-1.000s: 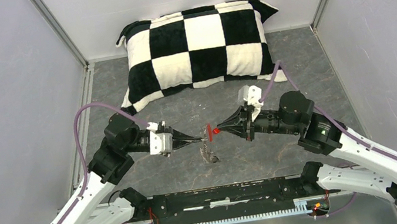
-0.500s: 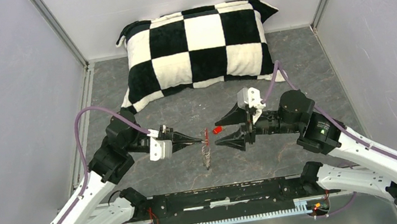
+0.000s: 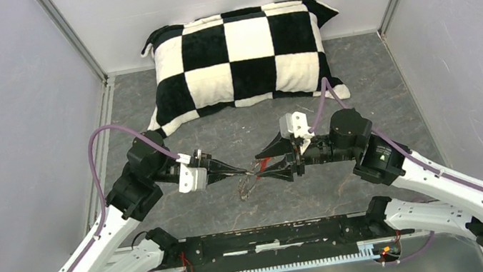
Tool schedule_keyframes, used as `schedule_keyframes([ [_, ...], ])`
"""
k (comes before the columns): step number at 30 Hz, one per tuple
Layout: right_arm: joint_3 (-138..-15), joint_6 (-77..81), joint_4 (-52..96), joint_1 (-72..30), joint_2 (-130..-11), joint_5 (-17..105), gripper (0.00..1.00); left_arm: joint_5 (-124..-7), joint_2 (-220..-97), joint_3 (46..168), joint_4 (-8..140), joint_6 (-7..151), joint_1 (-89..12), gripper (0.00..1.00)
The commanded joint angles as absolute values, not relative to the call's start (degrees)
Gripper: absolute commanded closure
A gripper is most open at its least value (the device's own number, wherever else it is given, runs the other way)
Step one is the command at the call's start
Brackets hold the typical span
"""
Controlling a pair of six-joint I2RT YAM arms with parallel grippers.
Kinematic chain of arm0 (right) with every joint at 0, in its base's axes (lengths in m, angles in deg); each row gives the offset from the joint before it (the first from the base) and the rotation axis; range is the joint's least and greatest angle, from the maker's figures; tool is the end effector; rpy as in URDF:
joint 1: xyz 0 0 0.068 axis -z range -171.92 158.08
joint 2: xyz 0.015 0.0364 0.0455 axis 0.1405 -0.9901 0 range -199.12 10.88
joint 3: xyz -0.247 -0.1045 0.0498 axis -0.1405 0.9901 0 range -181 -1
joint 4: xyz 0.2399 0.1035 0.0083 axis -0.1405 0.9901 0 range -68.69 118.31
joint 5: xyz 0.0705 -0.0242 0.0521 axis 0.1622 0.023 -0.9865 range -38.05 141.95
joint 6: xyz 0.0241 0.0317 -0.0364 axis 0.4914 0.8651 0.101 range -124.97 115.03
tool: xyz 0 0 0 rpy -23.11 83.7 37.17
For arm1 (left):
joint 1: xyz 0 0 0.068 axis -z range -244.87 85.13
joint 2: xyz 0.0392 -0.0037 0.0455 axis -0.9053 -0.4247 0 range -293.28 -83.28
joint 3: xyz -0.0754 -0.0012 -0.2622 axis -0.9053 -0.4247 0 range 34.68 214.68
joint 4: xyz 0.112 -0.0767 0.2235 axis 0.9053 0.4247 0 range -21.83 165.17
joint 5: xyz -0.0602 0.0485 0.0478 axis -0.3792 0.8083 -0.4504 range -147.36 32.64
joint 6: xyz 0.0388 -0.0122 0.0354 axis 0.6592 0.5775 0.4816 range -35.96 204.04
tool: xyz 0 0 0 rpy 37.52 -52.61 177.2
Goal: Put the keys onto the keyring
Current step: Adjust the keyring.
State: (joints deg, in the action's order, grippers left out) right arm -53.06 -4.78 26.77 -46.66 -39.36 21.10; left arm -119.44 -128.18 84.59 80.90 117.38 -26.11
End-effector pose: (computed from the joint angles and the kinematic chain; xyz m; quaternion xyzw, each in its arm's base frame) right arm 0.0996 0.1726 0.3775 -0.4839 0.5414 0.4763 0.4958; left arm 0.1064 -0.1257 0.3689 0.6541 0.3221 -0.4145 0.5447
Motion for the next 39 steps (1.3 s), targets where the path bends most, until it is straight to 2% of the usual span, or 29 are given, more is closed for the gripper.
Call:
schedule_keyframes([
  [1, -54.97, -5.91, 24.34, -47.16, -39.79, 20.62, 0.53, -122.03, -128.34, 87.39, 78.64, 114.56, -26.02, 0.98],
  [4, -54.97, -5.54, 23.98, -47.36, -39.94, 21.20, 0.62, -122.13, -128.37, 87.42, 78.63, 114.45, -26.02, 0.98],
  [7, -54.59, -5.06, 23.05, -47.52, -39.91, 22.16, 0.77, -122.47, -128.46, 87.35, 78.63, 114.36, -26.02, 0.98],
  [9, -53.74, -3.19, 21.77, -47.54, -39.64, 22.14, 0.81, -122.62, -128.54, 87.26, 78.65, 114.45, -26.02, 0.98],
  [13, -52.62, -2.18, 20.12, -47.88, -39.81, 21.04, 0.81, -122.66, -128.66, 87.16, 78.65, 114.66, -26.00, 0.98],
  [14, -52.43, -2.33, 20.44, -47.88, -39.79, 20.36, 0.77, -122.58, -128.68, 87.15, 78.65, 114.64, -26.02, 0.98],
  [16, -53.04, -3.07, 23.35, -47.86, -39.63, 21.17, 0.59, -122.56, -128.60, 87.30, 78.82, 114.67, -26.02, 0.98],
  [17, -53.39, -3.83, 24.58, -47.96, -39.26, 21.55, 0.56, -122.57, -128.57, 87.32, 79.00, 114.71, -26.02, 0.98],
  [21, -53.35, -4.49, 25.10, -47.94, -37.05, 21.33, 0.53, -122.32, -128.23, 87.15, 79.18, 114.39, -26.02, 0.98],
  [27, -53.22, -4.14, 24.47, -48.22, -38.86, 18.79, 0.54, -121.81, -128.70, 87.46, 77.80, 112.06, -26.02, 0.98],
  [34, -52.86, -4.15, 23.47, -48.61, -39.71, 19.20, 0.59, -121.86, -128.47, 87.72, 77.61, 111.11, -26.03, 0.98],
  [39, -53.03, -3.76, 22.63, -48.87, -40.54, 19.33, 0.70, -121.97, -128.42, 87.60, 77.57, 111.11, -26.02, 0.98],
])
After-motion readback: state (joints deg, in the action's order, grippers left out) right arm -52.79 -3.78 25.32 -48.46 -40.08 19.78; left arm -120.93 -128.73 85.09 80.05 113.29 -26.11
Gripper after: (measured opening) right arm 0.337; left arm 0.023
